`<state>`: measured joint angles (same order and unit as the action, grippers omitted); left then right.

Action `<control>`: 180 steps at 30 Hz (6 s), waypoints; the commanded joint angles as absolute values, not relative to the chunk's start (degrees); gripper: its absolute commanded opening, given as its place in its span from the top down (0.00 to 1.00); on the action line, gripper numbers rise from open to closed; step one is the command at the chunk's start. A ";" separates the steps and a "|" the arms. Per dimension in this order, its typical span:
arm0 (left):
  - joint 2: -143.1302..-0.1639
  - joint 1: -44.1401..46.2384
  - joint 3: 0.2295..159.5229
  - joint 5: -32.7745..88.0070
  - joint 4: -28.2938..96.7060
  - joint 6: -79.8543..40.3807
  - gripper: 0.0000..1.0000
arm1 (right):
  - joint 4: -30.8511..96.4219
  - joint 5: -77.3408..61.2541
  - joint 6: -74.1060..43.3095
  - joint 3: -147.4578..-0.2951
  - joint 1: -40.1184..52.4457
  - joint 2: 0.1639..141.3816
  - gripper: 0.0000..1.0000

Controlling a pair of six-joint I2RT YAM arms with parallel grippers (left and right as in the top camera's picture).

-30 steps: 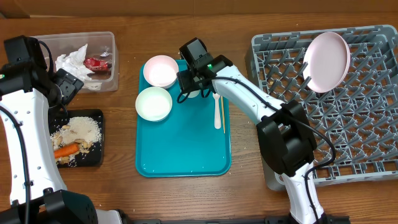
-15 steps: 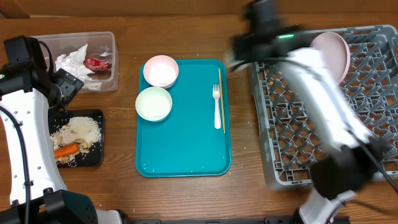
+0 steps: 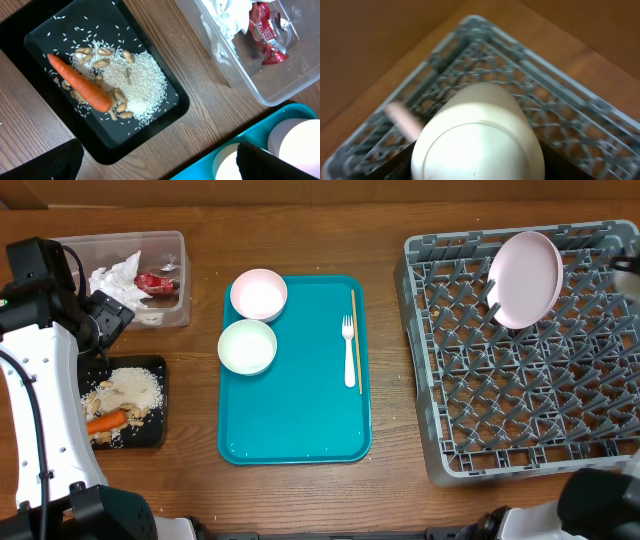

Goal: Sort waste into correct bins and load items into the dishwasher rack
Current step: 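Carry the cup with the right gripper and place it in the rack, then move the right gripper to the white bowl on the teal tray, then grasp the white bowl rim with the right gripper and lift it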

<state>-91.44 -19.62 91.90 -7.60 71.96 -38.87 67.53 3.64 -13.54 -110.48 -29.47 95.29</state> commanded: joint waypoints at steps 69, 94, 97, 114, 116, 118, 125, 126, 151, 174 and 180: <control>-91.50 -19.81 93.06 -8.51 71.92 -38.59 0.00 | 53.45 -5.91 -20.51 -104.01 44.23 117.34 0.03; -91.50 -19.79 93.06 -8.51 71.92 -38.57 0.00 | 37.19 -1.98 -10.15 -103.77 52.01 128.05 0.14; -91.50 -19.79 93.06 -8.51 71.92 -38.59 0.00 | 37.32 -1.98 -10.17 -103.55 52.01 129.16 0.15; -91.50 -19.79 93.06 -8.51 71.92 -38.57 0.00 | 47.86 4.45 -11.07 -104.73 52.01 130.52 0.51; -91.50 -19.79 93.06 -8.51 71.90 -38.59 0.00 | 49.32 4.45 -12.19 -105.62 52.01 130.47 0.55; -91.50 -19.79 93.06 -8.51 71.92 -38.59 0.00 | 50.09 4.47 -13.21 -106.28 52.01 130.45 0.61; -91.50 -19.81 93.06 -8.51 71.92 -38.59 0.00 | 50.52 4.45 -15.27 -106.59 52.01 128.62 0.62; -91.50 -19.81 93.06 -8.51 71.90 -38.59 0.00 | 50.70 4.47 -15.27 -106.59 52.01 128.20 0.62; -91.50 -19.81 93.06 -8.51 71.92 -38.59 0.00 | 53.80 4.54 -19.38 -106.59 51.46 120.38 0.96; -91.50 -19.79 93.06 -8.51 71.92 -38.59 0.00 | 73.89 -12.88 -31.31 -106.45 15.22 96.33 0.96; -91.50 -19.79 93.06 -8.51 71.92 -38.59 0.00 | 74.76 -36.80 -22.52 -105.89 -1.10 95.24 0.96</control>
<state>-91.44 -19.62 91.90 -7.60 71.99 -38.87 74.67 -20.95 -27.68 -104.95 3.81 96.60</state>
